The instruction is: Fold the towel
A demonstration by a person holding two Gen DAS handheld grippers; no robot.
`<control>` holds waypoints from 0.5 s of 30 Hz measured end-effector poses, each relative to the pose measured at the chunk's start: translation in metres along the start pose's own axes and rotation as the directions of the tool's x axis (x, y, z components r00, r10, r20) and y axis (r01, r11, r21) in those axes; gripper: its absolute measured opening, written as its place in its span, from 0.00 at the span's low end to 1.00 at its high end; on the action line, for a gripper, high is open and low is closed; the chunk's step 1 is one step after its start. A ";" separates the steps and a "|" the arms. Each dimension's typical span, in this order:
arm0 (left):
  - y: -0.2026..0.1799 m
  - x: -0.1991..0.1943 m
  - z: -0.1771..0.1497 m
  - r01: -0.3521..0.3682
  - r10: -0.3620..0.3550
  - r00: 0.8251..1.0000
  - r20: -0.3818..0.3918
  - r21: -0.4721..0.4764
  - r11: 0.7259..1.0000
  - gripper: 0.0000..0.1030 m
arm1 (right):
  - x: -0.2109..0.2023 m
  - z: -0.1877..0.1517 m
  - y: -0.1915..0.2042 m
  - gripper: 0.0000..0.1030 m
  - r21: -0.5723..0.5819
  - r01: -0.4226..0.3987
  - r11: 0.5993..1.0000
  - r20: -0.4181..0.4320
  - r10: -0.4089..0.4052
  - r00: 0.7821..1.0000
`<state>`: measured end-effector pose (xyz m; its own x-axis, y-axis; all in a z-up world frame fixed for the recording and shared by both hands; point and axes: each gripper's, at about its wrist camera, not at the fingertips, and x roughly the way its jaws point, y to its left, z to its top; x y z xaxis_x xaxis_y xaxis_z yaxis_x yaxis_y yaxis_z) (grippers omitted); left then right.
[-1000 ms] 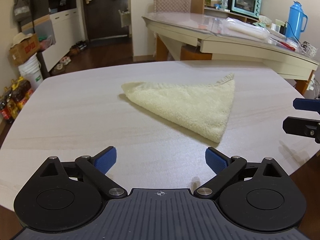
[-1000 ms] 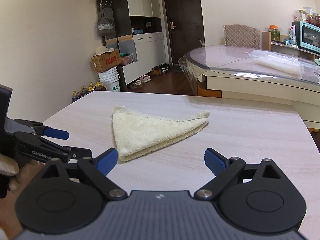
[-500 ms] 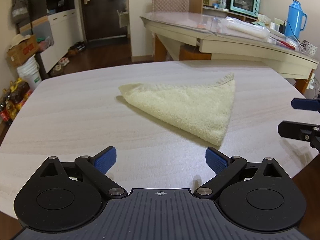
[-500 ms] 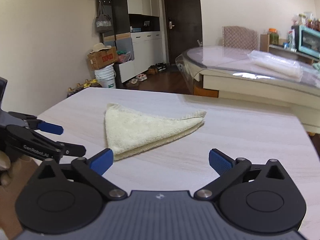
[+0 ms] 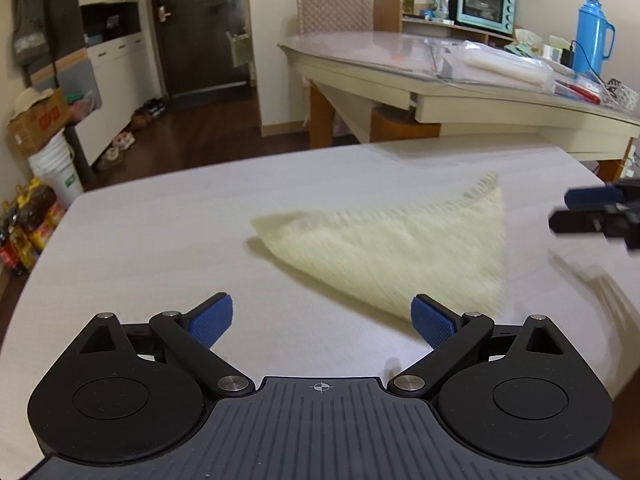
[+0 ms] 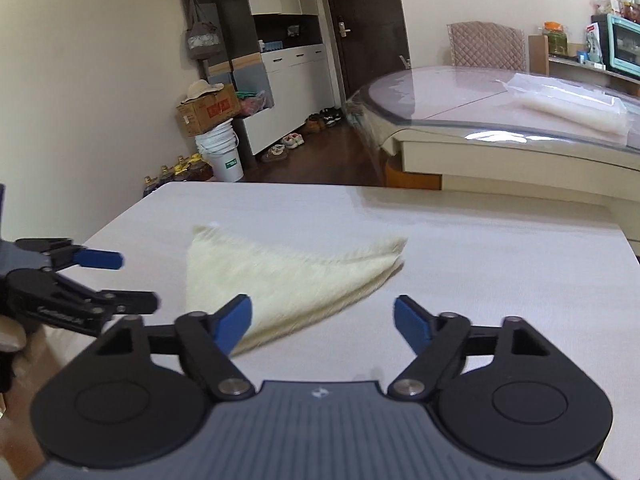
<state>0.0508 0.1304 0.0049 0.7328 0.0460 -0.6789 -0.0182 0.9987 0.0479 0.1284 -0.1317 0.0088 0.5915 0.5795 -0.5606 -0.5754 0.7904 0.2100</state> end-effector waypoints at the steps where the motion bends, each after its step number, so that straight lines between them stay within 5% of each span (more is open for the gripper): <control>1: 0.005 0.007 0.004 0.003 -0.003 1.000 -0.003 0.004 1.000 0.96 | 0.006 0.005 -0.004 0.66 0.005 0.004 1.000 0.002 -0.004 1.000; 7: 0.028 0.041 0.025 0.028 -0.028 0.999 -0.026 0.023 0.999 0.93 | 0.050 0.020 -0.022 0.54 0.009 0.018 1.000 -0.047 -0.017 0.999; 10: 0.037 0.054 0.031 0.043 -0.042 0.998 -0.041 0.019 0.999 0.75 | 0.065 0.021 -0.027 0.50 0.021 0.017 1.000 -0.063 -0.015 0.998; 15: 0.042 0.062 0.030 0.057 -0.056 0.997 -0.045 0.034 0.998 0.80 | 0.074 0.018 -0.030 0.32 0.030 0.023 0.999 -0.074 -0.021 0.997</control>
<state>0.1165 0.1747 -0.0131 0.7016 -0.0087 -0.7125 0.0466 0.9983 0.0337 0.1998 -0.1085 -0.0246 0.5603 0.5464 -0.6225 -0.5444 0.8093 0.2204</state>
